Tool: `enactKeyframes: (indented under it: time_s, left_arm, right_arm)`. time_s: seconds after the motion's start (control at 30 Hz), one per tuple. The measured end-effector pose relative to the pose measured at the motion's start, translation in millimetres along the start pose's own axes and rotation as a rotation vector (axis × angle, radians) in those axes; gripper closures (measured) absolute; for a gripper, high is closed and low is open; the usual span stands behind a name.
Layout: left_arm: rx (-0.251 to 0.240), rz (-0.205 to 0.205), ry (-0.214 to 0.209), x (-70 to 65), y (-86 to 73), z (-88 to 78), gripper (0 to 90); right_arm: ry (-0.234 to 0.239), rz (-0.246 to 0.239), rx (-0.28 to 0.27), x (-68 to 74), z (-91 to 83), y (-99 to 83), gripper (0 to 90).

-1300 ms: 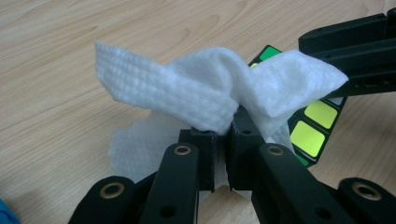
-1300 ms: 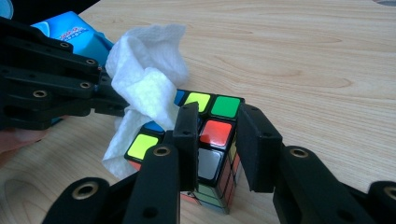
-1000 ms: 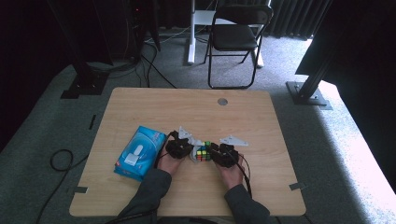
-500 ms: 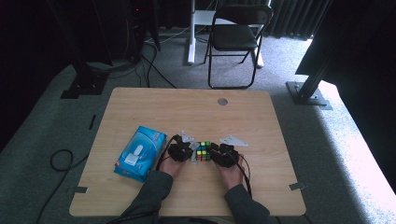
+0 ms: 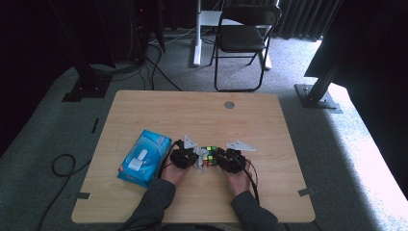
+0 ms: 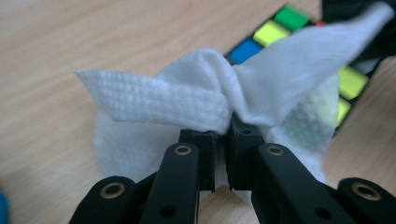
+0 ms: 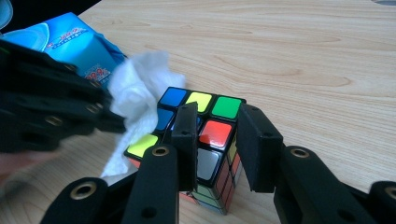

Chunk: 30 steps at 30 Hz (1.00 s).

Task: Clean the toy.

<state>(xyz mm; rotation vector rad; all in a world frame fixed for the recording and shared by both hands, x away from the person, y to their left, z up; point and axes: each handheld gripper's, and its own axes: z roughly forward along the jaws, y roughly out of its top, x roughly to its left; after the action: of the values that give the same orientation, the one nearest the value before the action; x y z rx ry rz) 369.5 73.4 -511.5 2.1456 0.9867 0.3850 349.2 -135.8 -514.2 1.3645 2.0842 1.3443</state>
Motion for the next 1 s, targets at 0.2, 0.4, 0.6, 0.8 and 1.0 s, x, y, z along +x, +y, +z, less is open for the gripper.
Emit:
enactKeyframes:
  time_s: [0.2, 0.4, 0.6, 0.8, 1.0]
  left_arm:
    - [-0.001, 0.048, -0.008, -7.6, 7.1, -8.0, 83.5]
    - [0.005, 0.030, -0.005, -5.4, 4.5, -2.7, 83.6]
    - [0.051, 0.039, 0.015, -8.9, -5.0, 9.2, 84.0]
    - [0.087, 0.074, 0.042, -13.0, -11.5, 20.1, 84.1]
    - [0.086, 0.076, 0.047, -13.5, -11.5, 20.1, 83.9]
  right_arm:
    - [0.002, 0.003, -0.001, -0.1, 0.0, -0.1, 69.5]
    - [0.003, 0.007, -0.002, -0.2, 0.0, -0.4, 69.5]
    - [0.001, 0.007, -0.003, -0.2, 0.0, -0.6, 69.5]
    - [-0.002, 0.008, -0.006, 0.4, 0.0, -0.8, 69.6]
    - [-0.001, 0.008, -0.006, 0.3, -0.1, -0.9, 69.6]
